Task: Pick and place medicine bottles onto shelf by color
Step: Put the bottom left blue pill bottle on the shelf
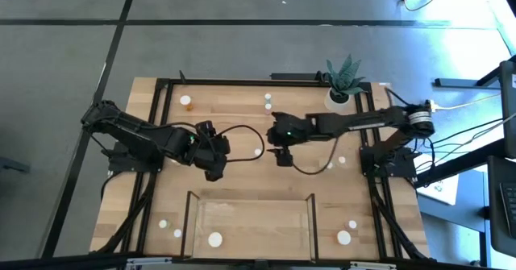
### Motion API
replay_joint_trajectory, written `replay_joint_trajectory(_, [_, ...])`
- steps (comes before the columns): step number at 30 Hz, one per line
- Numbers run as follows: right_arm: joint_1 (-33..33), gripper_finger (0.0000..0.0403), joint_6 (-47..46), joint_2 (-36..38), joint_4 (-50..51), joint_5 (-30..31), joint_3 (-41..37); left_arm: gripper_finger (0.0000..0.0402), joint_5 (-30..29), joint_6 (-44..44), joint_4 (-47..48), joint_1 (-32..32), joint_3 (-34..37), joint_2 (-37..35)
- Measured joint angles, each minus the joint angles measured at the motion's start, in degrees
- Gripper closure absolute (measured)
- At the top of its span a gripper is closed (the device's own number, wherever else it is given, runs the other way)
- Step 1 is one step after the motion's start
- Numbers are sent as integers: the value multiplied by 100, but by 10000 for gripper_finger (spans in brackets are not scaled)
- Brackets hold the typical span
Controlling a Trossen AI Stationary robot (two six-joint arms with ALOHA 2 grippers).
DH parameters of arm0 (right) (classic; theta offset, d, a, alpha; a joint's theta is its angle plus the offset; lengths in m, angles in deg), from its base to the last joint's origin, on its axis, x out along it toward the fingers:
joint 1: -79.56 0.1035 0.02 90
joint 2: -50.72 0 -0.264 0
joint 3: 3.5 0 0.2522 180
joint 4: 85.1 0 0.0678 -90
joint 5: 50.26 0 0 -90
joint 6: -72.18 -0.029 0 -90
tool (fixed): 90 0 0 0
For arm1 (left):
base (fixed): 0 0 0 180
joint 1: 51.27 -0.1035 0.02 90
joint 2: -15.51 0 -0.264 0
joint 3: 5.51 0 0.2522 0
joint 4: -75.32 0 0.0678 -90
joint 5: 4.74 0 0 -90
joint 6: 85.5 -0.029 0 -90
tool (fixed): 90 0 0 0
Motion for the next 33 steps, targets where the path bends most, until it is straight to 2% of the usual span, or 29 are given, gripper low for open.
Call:
replay_joint_trajectory(5, [-70,131,168,-473,-58,-452,128,86,0,-1,3,0,-1,-1])
replay_joint_trajectory(15, [-105,131,425,-1038,-517,-452,128,86,0,2,4,0,-1,-1])
replay_joint_trajectory(33, [-140,131,465,-1453,-1047,-444,120,86,144,26,45,0,1,-3])
